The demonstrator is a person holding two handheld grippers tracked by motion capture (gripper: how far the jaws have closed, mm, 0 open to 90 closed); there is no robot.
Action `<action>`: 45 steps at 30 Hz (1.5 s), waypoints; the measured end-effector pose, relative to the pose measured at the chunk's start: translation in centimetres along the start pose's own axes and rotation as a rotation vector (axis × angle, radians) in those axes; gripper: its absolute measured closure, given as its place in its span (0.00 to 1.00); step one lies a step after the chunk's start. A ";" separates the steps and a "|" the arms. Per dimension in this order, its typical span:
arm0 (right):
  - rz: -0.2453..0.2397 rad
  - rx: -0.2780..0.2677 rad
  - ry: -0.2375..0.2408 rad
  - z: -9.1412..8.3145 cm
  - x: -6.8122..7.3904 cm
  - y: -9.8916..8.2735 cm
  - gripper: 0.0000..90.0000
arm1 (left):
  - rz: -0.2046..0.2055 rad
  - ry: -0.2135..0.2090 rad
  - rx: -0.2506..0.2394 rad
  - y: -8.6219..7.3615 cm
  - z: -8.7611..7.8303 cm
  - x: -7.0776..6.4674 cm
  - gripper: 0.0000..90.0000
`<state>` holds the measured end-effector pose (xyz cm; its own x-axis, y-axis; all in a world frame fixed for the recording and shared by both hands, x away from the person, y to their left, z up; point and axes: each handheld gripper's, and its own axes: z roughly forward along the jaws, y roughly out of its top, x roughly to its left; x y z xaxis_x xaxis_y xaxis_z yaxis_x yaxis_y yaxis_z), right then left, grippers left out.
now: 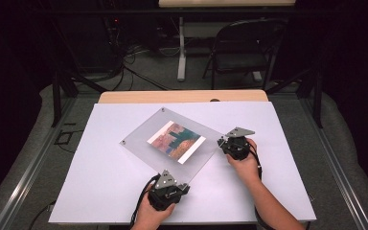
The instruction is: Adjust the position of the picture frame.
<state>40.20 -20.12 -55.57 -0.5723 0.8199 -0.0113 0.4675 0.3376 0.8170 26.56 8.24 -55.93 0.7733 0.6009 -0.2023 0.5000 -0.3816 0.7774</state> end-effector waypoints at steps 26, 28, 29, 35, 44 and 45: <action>0.057 -0.071 0.080 -6.6 2.4 0.1 0.95 | -0.135 0.002 -0.117 1.5 -5.5 5.6 0.95; 0.060 -0.072 0.089 -6.9 2.9 0.0 0.95 | -0.151 0.019 -0.128 1.5 -5.7 6.2 0.95; 0.060 -0.072 0.089 -6.9 2.9 0.0 0.95 | -0.156 0.027 -0.133 1.5 -5.9 6.6 0.95; 0.060 -0.066 0.106 -7.2 4.5 -0.1 0.93 | -0.179 0.077 -0.146 1.7 -6.2 8.4 0.95; 0.072 -0.051 0.112 -6.1 5.1 -0.4 0.94 | -0.201 0.109 -0.127 1.8 -5.3 10.3 0.94; 0.079 -0.047 0.109 -5.7 5.0 -0.5 0.94 | -0.194 0.116 -0.122 1.8 -5.1 10.4 0.94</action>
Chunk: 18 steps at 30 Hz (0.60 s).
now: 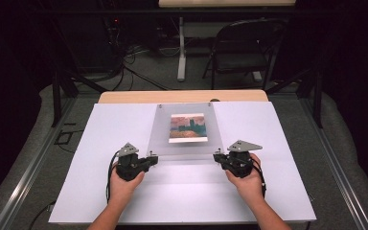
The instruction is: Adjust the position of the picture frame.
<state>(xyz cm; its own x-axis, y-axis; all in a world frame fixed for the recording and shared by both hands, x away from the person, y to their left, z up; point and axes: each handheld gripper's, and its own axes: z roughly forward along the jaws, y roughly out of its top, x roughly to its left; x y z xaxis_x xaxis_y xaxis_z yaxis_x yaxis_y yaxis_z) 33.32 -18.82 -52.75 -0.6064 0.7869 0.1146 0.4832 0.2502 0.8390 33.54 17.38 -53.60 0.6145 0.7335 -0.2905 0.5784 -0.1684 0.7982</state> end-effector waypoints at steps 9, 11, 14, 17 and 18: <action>0.020 0.027 -0.002 1.0 -0.8 -0.3 0.95 | -0.010 0.018 0.009 -0.4 1.0 0.5 0.94; 0.015 0.031 -0.002 1.2 -0.7 -0.3 0.95 | -0.018 0.025 0.008 -0.4 1.0 0.7 0.94; 0.010 0.035 0.002 1.5 -0.5 -0.3 0.95 | -0.028 0.027 0.006 -0.5 1.0 1.0 0.94; 0.006 0.038 -0.001 1.7 -0.6 -0.3 0.95 | -0.019 0.024 0.016 -0.5 1.2 1.1 0.94; 0.011 0.039 -0.008 1.8 -0.7 -0.3 0.95 | -0.017 0.023 0.017 -0.4 1.3 1.1 0.94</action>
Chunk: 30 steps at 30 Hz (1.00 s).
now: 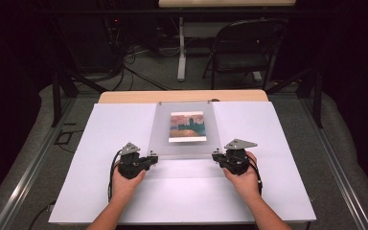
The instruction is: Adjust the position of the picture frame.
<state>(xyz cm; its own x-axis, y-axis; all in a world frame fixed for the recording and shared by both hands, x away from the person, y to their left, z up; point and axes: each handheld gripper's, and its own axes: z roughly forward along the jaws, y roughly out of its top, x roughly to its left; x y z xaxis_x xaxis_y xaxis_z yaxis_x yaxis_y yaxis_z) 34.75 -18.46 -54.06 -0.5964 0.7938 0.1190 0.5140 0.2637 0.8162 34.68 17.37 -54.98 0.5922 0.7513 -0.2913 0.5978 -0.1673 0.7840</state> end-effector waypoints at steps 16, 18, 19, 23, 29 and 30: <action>-0.009 0.047 -0.005 0.7 -0.1 -0.9 0.95 | 0.009 0.037 0.050 -0.8 0.8 -0.3 0.93; -0.011 0.056 -0.007 0.8 -0.1 -1.0 0.95 | 0.008 0.033 0.050 -0.9 0.9 -0.2 0.93; -0.015 0.059 -0.007 0.8 -0.1 -1.0 0.95 | 0.008 0.036 0.051 -0.9 0.9 -0.2 0.93; -0.014 0.059 -0.007 0.9 -0.1 -1.2 0.95 | 0.003 0.033 0.045 -1.0 0.9 -0.2 0.93; -0.010 0.041 -0.011 1.0 -0.1 -1.5 0.95 | -0.001 0.026 0.039 -1.0 0.9 -0.1 0.92; -0.013 0.036 -0.011 1.0 -0.1 -1.5 0.95 | -0.002 0.024 0.038 -1.1 0.9 -0.1 0.92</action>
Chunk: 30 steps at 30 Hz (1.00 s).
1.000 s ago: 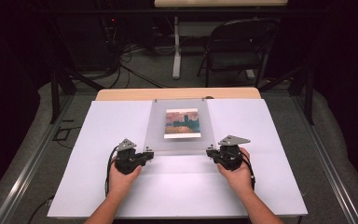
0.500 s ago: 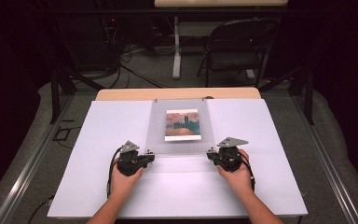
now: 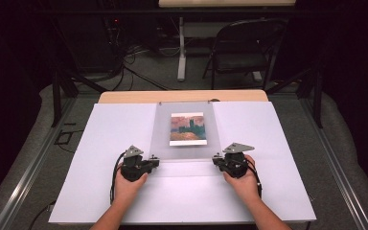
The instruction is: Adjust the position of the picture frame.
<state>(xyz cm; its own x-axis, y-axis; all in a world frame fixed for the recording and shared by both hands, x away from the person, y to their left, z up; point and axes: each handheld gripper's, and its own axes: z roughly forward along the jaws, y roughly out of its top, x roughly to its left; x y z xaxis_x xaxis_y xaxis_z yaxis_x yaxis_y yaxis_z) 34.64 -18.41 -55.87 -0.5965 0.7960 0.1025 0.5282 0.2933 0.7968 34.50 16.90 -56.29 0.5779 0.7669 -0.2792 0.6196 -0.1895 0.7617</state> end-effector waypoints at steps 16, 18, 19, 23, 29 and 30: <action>-0.028 -0.013 0.005 -0.3 0.4 -0.1 0.74 | -0.010 0.009 -0.028 -0.2 -0.4 -0.1 0.79; -0.035 -0.025 -0.005 -0.3 0.6 -0.1 0.67 | -0.011 0.008 -0.032 -0.3 -0.5 -0.2 0.75; -0.038 -0.028 -0.010 -0.3 0.6 -0.1 0.64 | -0.009 0.013 -0.037 -0.3 -0.5 -0.2 0.72; -0.049 -0.026 -0.026 -0.2 0.5 -0.3 0.53 | 0.012 0.035 -0.050 -0.5 -0.4 -0.4 0.57; -0.041 -0.043 -0.038 -0.4 0.2 -0.3 0.42 | 0.040 0.061 -0.059 -0.7 -0.6 -0.7 0.41; -0.040 -0.039 -0.037 -0.5 0.2 -0.3 0.40 | 0.043 0.060 -0.054 -0.7 -0.6 -0.7 0.39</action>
<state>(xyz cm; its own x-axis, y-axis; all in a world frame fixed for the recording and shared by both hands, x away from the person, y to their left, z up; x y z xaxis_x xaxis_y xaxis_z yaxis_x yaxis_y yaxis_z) 34.07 -18.60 -55.78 -0.5935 0.8034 0.0480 0.4796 0.3052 0.8227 33.29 16.86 -56.25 0.5698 0.7942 -0.2112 0.5642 -0.1912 0.8032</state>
